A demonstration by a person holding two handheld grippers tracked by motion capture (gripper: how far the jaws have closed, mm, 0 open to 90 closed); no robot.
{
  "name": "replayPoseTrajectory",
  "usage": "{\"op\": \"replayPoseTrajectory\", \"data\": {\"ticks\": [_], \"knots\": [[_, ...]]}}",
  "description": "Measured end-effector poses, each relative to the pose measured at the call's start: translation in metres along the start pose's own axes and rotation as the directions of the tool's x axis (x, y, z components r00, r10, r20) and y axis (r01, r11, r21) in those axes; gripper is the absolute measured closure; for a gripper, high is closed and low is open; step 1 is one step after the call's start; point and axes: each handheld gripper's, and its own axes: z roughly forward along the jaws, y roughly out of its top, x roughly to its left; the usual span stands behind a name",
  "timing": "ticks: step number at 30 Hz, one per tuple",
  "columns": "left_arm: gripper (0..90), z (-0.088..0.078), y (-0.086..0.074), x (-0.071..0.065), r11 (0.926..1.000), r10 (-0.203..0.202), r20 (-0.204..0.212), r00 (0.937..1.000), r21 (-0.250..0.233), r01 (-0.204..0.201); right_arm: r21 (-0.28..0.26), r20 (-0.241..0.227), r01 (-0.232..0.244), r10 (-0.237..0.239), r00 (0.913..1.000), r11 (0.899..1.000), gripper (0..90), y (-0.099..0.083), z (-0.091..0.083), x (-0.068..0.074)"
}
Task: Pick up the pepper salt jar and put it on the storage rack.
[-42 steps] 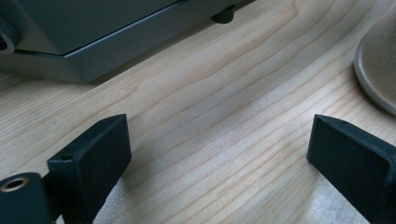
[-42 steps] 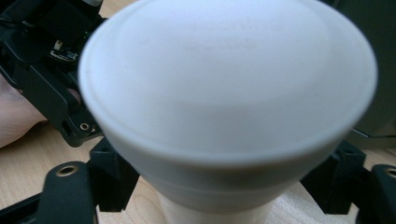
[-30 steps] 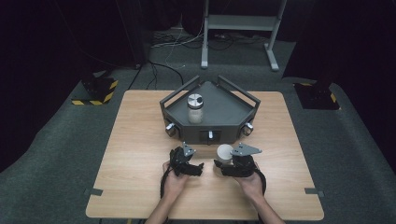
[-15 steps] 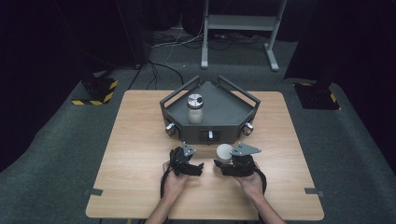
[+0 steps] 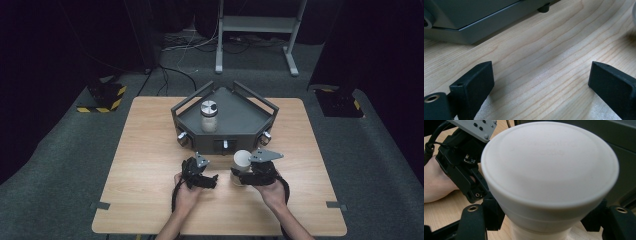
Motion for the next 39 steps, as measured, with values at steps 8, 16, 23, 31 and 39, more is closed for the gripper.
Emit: {"op": "replayPoseTrajectory", "data": {"ticks": [8,16,23,31,39], "knots": [[6.4,0.000,0.000,0.000,1.0000,0.000,0.000,1.0000,0.000,0.000,-0.009,-0.015,-0.003,0.003,0.9999,1.000,33.9,0.009,-0.010,-0.009],[6.3,0.000,0.000,0.000,1.0000,0.000,0.000,1.0000,0.000,0.000,-0.029,-0.009,-0.008,0.008,0.9999,1.000,34.0,0.021,-0.025,-0.016],[6.4,0.000,0.000,0.000,1.0000,0.000,0.000,1.0000,0.000,0.000,-0.044,0.000,-0.006,0.006,1.0000,0.999,34.0,0.033,-0.037,-0.021],[6.4,0.000,0.000,0.000,1.0000,0.000,0.000,1.0000,0.000,0.000,-0.057,0.015,0.008,-0.007,0.9999,0.998,34.0,0.050,-0.048,-0.024],[6.6,0.000,0.000,0.000,1.0000,-0.005,0.002,1.0000,-0.001,0.005,-0.068,0.012,0.013,-0.012,0.9999,0.998,34.0,0.067,-0.054,-0.032]]}}
